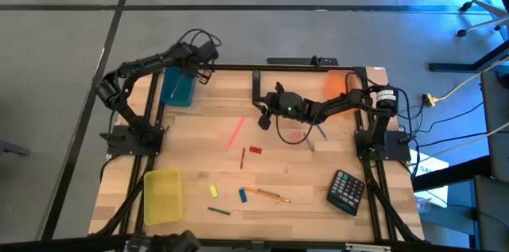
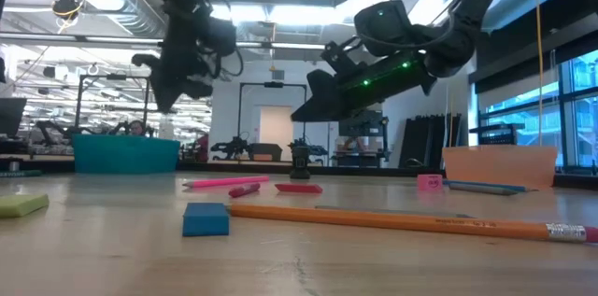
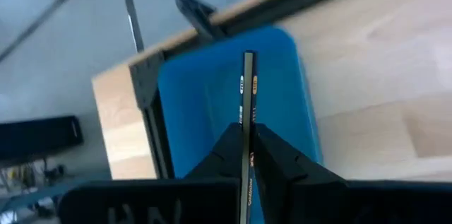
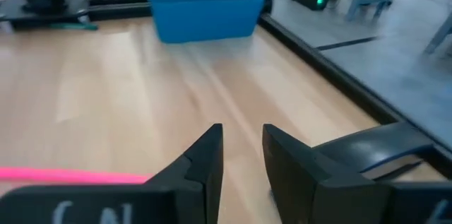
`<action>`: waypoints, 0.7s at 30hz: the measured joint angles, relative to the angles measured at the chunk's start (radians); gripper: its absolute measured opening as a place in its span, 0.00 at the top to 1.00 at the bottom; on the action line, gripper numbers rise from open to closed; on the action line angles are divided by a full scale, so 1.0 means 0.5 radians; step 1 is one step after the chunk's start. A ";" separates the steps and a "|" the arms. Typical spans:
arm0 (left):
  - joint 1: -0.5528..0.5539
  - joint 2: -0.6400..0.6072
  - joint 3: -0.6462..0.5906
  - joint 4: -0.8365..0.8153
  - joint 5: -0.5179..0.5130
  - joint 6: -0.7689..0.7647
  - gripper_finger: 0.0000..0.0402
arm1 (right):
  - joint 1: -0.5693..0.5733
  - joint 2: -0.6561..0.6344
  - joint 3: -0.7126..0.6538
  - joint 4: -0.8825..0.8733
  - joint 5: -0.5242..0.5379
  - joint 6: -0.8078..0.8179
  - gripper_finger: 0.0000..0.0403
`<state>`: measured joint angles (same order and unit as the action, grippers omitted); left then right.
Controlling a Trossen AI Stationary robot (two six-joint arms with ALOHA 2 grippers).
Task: Sort crayons/erasers/pens/pencils in bins
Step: Put the black pencil into the blue bin, then put the pink pencil into the blue bin
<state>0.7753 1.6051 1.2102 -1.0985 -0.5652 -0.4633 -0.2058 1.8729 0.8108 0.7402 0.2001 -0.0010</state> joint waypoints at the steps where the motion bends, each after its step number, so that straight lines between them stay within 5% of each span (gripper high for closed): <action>1: 0.005 0.000 -0.034 0.002 0.001 -0.013 0.97 | 0.019 0.000 0.000 -0.008 0.000 0.000 0.74; 11: 0.007 0.000 -0.339 0.036 -0.054 -0.215 0.81 | 0.183 0.000 0.000 -0.073 0.077 0.253 0.74; 21: -0.068 -0.001 -0.224 0.028 -0.059 -0.206 0.72 | 0.201 0.000 0.000 -0.073 0.237 0.141 0.74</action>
<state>0.7413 1.6047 1.0981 -1.0847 -0.5945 -0.5663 -0.1051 1.8729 0.8108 0.7037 0.3187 0.0696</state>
